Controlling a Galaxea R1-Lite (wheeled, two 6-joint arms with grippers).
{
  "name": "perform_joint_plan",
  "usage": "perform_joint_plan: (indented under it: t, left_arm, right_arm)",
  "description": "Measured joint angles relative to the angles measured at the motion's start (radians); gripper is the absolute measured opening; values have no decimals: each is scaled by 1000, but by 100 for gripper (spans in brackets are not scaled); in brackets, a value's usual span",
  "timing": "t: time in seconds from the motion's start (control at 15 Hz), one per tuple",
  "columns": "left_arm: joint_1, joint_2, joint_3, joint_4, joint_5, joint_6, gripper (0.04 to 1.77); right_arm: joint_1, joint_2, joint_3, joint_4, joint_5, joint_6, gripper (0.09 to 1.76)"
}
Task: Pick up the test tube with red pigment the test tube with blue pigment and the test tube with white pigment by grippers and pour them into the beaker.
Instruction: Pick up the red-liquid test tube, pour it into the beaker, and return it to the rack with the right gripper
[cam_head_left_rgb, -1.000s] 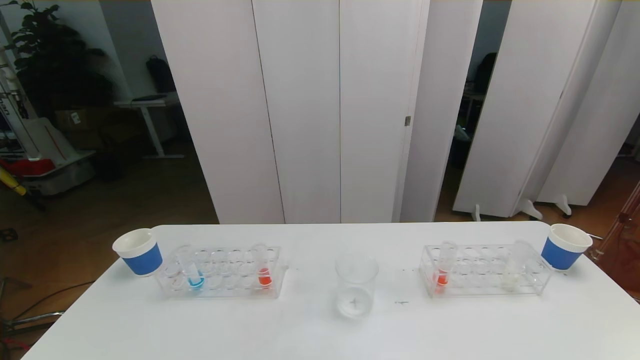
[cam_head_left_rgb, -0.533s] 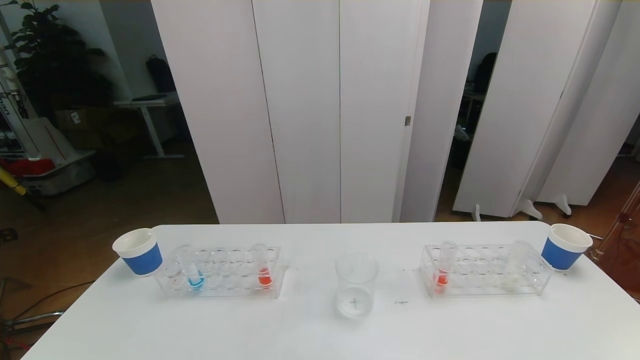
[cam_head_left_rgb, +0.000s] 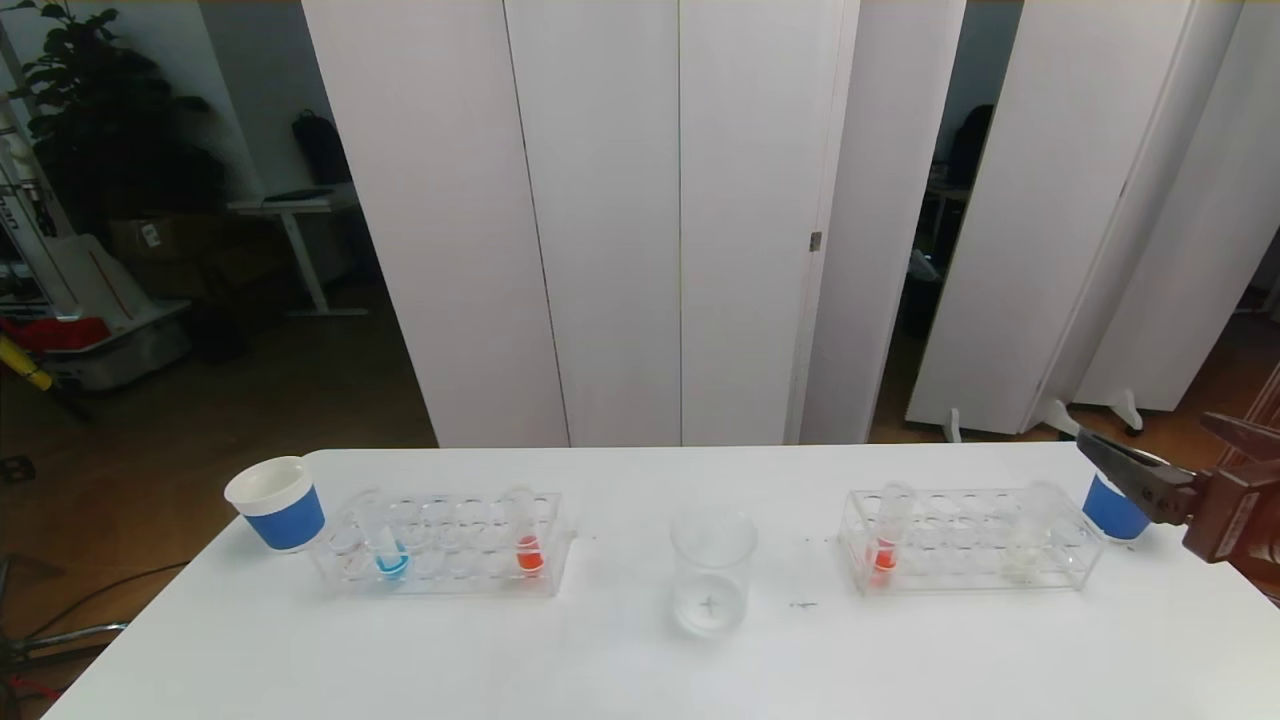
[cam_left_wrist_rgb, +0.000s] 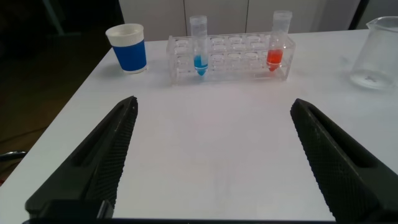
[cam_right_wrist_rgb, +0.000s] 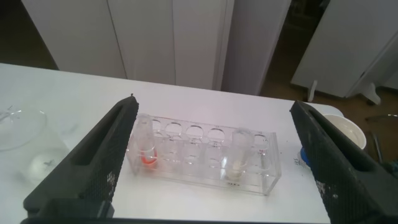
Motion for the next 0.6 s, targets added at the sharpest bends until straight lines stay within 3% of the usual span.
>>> perform_joint_plan:
  t: [0.27, 0.6]
  left_arm:
    - [0, 0, 0, 0, 0, 0, 175]
    - [0, 0, 0, 0, 0, 0, 175]
  right_arm:
    - [79, 113, 101, -138, -58, 35, 175]
    - [188, 191, 157, -194, -141, 82, 175]
